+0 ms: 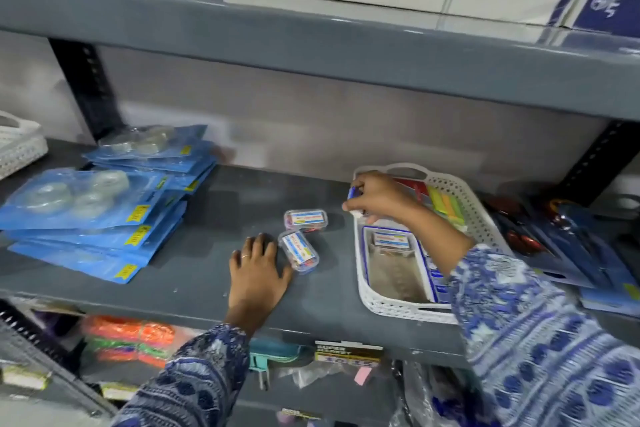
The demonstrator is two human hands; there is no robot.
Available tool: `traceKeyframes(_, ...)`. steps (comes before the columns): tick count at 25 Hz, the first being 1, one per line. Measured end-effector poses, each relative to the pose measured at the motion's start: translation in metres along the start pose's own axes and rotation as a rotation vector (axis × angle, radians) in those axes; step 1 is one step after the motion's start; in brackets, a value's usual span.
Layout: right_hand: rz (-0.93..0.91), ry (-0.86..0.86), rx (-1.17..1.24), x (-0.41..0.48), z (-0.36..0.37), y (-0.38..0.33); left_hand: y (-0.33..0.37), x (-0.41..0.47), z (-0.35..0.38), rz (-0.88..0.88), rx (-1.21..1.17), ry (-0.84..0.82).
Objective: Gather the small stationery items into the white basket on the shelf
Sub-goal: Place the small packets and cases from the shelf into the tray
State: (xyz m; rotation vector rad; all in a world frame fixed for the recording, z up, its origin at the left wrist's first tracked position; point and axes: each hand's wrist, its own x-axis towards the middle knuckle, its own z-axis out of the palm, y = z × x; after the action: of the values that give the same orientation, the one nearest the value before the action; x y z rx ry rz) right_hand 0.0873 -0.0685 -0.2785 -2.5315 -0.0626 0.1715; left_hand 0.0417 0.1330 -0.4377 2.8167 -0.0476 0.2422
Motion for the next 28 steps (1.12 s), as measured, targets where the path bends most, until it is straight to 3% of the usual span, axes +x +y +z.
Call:
traceKeyframes(2, 0.037, -0.096, 0.330, -0.022, -0.032, 0.032, -0.003, 0.001, 0.002, 0.002, 0.002, 0.005)
traceKeyframes(3, 0.057, -0.133, 0.370, -0.034, -0.046, 0.052, -0.002, 0.002, 0.002, 0.008, -0.006, 0.007)
traceKeyframes(11, 0.202, -0.202, -0.337, -0.112, -0.061, 0.177, -0.002, 0.001, 0.001, 0.016, -0.032, 0.026)
traceKeyframes(28, 0.176, -0.124, -0.387, -0.118, -0.045, 0.178, 0.007, -0.005, -0.009, 0.004, -0.064, 0.030)
